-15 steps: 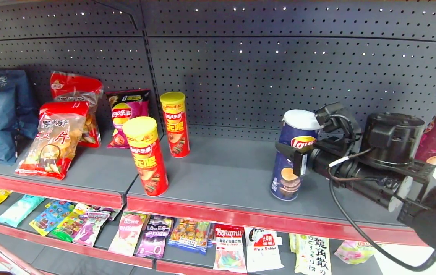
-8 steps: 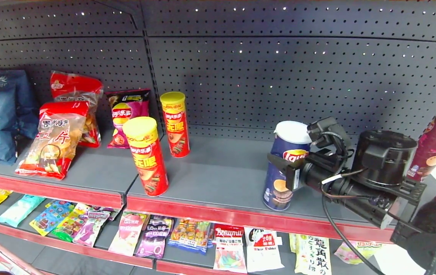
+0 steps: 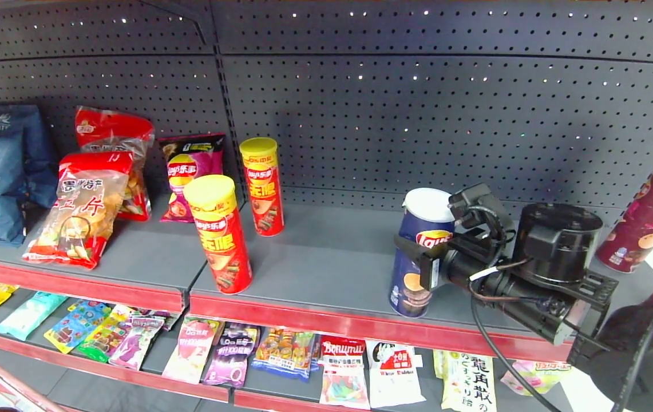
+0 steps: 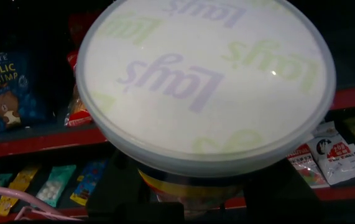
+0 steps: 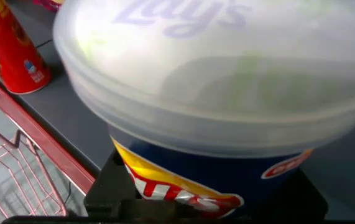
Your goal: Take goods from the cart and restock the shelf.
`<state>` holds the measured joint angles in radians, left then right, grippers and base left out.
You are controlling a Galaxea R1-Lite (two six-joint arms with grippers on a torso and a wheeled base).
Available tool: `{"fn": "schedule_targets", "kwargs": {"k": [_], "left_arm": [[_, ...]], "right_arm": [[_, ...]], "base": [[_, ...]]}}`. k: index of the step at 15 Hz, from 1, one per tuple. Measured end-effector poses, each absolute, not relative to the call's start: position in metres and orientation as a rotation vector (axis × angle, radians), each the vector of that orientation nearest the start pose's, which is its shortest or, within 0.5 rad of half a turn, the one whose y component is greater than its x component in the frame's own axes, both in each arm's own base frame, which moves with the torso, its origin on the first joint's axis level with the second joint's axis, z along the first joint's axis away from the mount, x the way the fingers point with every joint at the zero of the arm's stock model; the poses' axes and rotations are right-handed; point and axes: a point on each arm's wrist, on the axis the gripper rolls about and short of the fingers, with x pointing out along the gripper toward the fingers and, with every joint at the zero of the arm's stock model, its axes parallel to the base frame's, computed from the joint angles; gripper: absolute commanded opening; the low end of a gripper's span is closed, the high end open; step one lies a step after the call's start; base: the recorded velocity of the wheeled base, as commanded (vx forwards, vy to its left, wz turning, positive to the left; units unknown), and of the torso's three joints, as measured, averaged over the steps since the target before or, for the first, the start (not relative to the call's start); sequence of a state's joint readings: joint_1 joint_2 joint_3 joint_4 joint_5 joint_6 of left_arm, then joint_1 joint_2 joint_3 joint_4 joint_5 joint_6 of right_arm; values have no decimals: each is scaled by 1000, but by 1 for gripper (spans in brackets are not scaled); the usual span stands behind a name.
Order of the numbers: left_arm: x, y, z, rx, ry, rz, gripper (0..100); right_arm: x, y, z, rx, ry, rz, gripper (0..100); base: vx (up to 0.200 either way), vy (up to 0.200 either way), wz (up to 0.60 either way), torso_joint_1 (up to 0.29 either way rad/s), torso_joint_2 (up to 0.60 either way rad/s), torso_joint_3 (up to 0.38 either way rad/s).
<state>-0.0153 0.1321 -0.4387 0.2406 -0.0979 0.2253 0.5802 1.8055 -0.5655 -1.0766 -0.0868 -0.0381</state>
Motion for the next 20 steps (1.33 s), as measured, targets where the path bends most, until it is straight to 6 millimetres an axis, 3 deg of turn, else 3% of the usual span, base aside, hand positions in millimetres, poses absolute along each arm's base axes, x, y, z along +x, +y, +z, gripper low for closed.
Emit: {"fn": "schedule_targets", "kwargs": {"k": [10, 11, 18, 20], "left_arm": [[-52, -1, 171, 228, -79, -106, 0], [-52, -1, 171, 227, -79, -105, 0], [-51, -1, 169, 227, -71, -107, 0], [-51, -1, 170, 226, -73, -107, 0]], "right_arm": [[243, 165, 130, -99, 165, 511, 0], [243, 165, 129, -101, 168, 512, 100], [238, 164, 126, -109, 186, 497, 100], [228, 159, 127, -113, 190, 495, 100]], "base": [[0, 0, 0, 0, 0, 0], [0, 0, 0, 0, 0, 0], [0, 0, 0, 0, 0, 0], [0, 0, 0, 0, 0, 0]]}}
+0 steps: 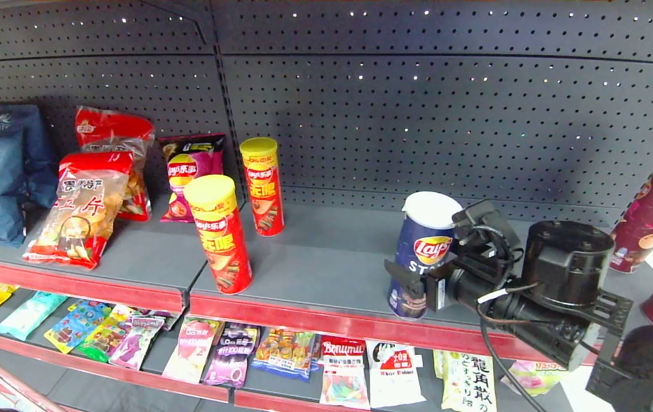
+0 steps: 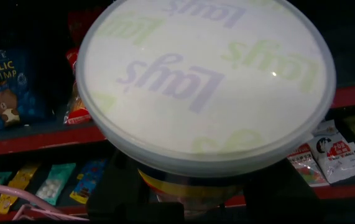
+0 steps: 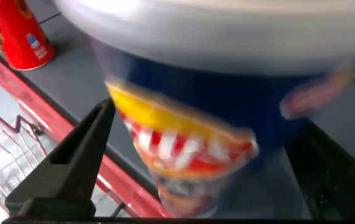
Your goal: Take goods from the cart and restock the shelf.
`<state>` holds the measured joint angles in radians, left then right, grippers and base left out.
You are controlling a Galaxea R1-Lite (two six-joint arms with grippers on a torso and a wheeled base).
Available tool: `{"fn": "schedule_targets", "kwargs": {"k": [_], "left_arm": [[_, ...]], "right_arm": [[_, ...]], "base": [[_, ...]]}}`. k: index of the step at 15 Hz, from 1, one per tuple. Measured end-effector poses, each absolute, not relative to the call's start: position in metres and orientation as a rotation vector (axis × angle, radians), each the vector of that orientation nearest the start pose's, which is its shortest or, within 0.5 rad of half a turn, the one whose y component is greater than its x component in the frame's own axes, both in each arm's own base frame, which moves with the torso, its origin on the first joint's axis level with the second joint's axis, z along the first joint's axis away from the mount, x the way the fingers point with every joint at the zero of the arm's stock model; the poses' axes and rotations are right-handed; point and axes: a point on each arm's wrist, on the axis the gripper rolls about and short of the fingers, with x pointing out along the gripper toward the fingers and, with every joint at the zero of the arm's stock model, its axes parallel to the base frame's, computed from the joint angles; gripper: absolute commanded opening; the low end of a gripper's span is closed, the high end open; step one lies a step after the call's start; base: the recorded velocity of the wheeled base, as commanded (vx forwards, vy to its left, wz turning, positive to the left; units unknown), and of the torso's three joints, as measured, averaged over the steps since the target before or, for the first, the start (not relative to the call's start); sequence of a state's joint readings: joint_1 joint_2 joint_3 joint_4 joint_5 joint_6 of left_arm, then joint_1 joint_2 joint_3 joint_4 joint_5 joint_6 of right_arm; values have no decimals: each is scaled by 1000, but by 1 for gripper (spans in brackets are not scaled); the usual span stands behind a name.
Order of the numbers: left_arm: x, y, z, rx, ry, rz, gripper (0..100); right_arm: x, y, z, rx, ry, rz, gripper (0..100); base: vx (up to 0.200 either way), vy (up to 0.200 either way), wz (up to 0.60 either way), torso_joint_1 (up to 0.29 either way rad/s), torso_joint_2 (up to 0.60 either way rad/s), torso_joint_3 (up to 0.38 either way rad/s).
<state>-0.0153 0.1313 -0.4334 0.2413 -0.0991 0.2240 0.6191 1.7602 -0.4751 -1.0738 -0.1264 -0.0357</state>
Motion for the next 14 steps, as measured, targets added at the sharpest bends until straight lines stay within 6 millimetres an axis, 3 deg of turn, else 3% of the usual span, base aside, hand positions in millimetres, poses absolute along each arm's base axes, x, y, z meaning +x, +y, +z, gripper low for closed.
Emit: {"fn": "schedule_targets", "kwargs": {"k": [4, 9, 14], "left_arm": [[-51, -2, 170, 226, -75, -111, 0], [-47, -2, 178, 222, -85, -132, 0], [-39, -3, 192, 209, -103, -169, 0]], "right_arm": [[188, 135, 133, -117, 186, 489, 100], [121, 74, 161, -151, 31, 420, 100], [40, 14, 153, -248, 202, 277, 100]], "base": [[0, 0, 0, 0, 0, 0], [0, 0, 0, 0, 0, 0], [0, 0, 0, 0, 0, 0]]}}
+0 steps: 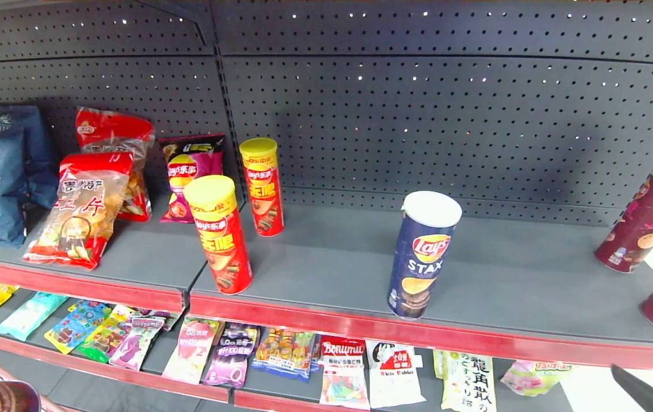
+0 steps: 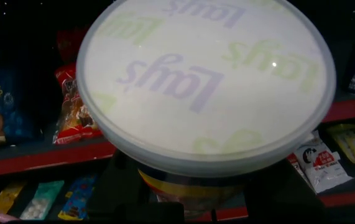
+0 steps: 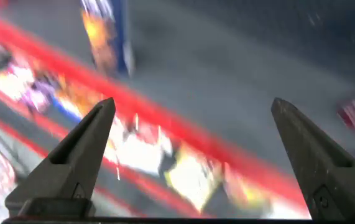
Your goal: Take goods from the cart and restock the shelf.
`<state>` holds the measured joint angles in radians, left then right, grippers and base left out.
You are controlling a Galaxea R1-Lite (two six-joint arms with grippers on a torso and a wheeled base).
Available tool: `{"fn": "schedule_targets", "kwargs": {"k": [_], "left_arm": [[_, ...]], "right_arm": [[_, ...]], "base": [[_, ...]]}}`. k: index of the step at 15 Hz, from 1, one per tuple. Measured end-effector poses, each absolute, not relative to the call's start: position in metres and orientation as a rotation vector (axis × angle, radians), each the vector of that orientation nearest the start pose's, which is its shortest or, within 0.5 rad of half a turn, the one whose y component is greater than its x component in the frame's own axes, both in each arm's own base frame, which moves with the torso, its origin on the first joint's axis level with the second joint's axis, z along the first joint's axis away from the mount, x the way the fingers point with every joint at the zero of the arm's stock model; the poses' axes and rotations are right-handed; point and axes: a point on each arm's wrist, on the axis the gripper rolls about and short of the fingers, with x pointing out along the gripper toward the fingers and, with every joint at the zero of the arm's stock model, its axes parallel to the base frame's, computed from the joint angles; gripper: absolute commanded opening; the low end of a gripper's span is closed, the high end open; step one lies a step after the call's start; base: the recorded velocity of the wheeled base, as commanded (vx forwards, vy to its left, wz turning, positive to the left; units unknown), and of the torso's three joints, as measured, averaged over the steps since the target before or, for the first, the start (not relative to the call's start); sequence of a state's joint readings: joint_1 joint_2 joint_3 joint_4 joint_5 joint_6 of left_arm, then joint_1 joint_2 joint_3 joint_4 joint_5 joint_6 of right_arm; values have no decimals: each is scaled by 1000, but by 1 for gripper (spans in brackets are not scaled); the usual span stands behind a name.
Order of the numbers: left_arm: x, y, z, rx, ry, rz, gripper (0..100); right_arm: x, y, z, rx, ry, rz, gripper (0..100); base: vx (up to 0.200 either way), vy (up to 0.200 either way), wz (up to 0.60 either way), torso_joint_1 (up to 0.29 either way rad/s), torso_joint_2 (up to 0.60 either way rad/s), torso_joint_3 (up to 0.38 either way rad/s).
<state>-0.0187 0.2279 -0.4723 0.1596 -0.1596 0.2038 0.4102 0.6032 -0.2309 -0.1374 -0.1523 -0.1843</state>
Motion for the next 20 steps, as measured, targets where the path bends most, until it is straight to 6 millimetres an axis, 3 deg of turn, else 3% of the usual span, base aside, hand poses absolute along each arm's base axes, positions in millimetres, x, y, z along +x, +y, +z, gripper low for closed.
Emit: {"fn": "schedule_targets", "kwargs": {"k": [3, 6, 9, 16, 20], "left_arm": [[-39, -5, 195, 213, -92, -263, 0], [-40, -6, 206, 150, -72, -303, 0], [-36, -6, 224, 75, -57, -336, 0], [-29, -7, 221, 67, -11, -369, 0], [-27, -7, 220, 64, 2, -368, 0]], "right_arm": [[-19, -13, 132, -319, 279, 136, 100], [-49, -25, 125, -320, 192, 8, 100], [-54, -27, 118, -310, 155, -18, 100], [-46, -24, 102, -312, 154, -30, 100], [-40, -22, 95, -300, 148, -20, 100]], "base": [[0, 0, 0, 0, 0, 0], [0, 0, 0, 0, 0, 0], [0, 0, 0, 0, 0, 0], [0, 0, -600, 4, 0, 4], [0, 0, 0, 0, 0, 0]]}}
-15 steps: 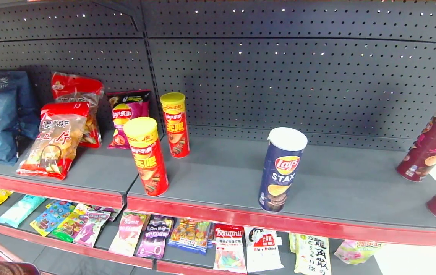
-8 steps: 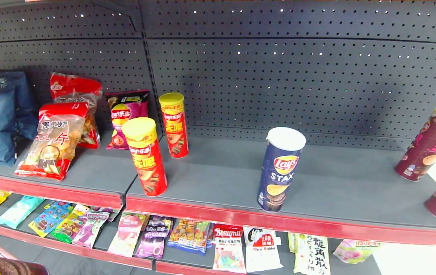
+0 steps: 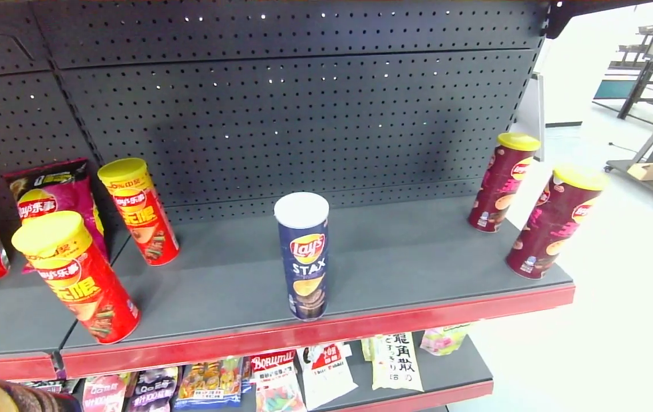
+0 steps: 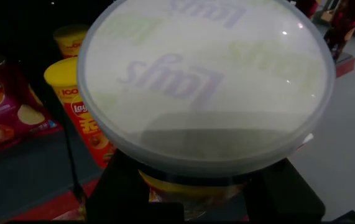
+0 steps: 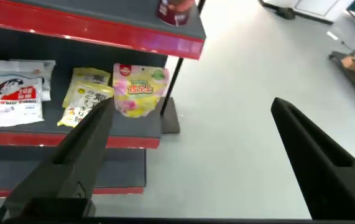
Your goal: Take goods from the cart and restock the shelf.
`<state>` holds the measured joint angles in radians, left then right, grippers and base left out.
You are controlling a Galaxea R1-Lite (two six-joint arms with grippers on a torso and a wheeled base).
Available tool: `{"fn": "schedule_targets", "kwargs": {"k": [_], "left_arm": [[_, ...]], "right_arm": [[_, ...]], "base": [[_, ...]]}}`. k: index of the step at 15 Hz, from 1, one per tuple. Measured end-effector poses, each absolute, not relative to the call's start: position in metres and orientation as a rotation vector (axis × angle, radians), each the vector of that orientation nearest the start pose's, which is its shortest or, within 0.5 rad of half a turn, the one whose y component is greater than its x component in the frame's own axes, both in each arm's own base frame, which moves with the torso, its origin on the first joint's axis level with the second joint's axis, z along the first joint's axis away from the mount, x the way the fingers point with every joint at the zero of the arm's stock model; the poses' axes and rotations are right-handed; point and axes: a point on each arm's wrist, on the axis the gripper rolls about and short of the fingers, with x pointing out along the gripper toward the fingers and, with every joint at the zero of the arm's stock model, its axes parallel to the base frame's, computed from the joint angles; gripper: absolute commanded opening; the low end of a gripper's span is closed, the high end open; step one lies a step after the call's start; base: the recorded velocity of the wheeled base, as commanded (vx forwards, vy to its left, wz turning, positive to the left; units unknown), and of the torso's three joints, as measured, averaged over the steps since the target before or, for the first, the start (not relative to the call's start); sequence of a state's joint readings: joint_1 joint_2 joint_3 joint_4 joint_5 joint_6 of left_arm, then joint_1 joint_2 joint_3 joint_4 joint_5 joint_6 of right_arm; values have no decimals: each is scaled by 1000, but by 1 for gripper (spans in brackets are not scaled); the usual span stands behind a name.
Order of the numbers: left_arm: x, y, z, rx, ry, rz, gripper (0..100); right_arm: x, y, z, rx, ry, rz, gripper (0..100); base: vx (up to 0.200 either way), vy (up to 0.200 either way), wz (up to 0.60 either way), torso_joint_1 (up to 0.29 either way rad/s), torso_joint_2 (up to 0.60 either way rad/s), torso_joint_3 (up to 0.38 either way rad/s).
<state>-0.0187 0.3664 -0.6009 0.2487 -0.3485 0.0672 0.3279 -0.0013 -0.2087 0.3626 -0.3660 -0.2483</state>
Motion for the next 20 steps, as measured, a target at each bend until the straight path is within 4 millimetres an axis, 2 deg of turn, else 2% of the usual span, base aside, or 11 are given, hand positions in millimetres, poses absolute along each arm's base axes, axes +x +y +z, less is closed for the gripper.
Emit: {"fn": "schedule_targets", "kwargs": {"k": [5, 9, 13, 15, 17, 20], "left_arm": [[-15, -7, 223, 57, 45, -367, 0], [12, -8, 231, 50, 82, -391, 0], [43, -10, 234, 37, 138, -436, 0], [52, -10, 235, 35, 151, -444, 0], [56, -10, 234, 32, 167, -446, 0], [60, -10, 234, 34, 171, -446, 0]], "right_arm": [[-36, -20, 92, -60, 117, -2, 100], [-34, -18, 91, -43, 97, 37, 100], [-26, -14, 88, -17, -3, 109, 100], [-25, -10, 85, 14, 4, 277, 100], [-23, -8, 81, 4, -12, 364, 100], [-21, -7, 77, -3, 9, 344, 100]], "base": [[0, 0, 0, 0, 0, 0], [0, 0, 0, 0, 0, 0], [0, 0, 0, 0, 0, 0], [0, 0, 0, 0, 0, 0], [0, 0, 0, 0, 0, 0], [0, 0, 0, 0, 0, 0]]}}
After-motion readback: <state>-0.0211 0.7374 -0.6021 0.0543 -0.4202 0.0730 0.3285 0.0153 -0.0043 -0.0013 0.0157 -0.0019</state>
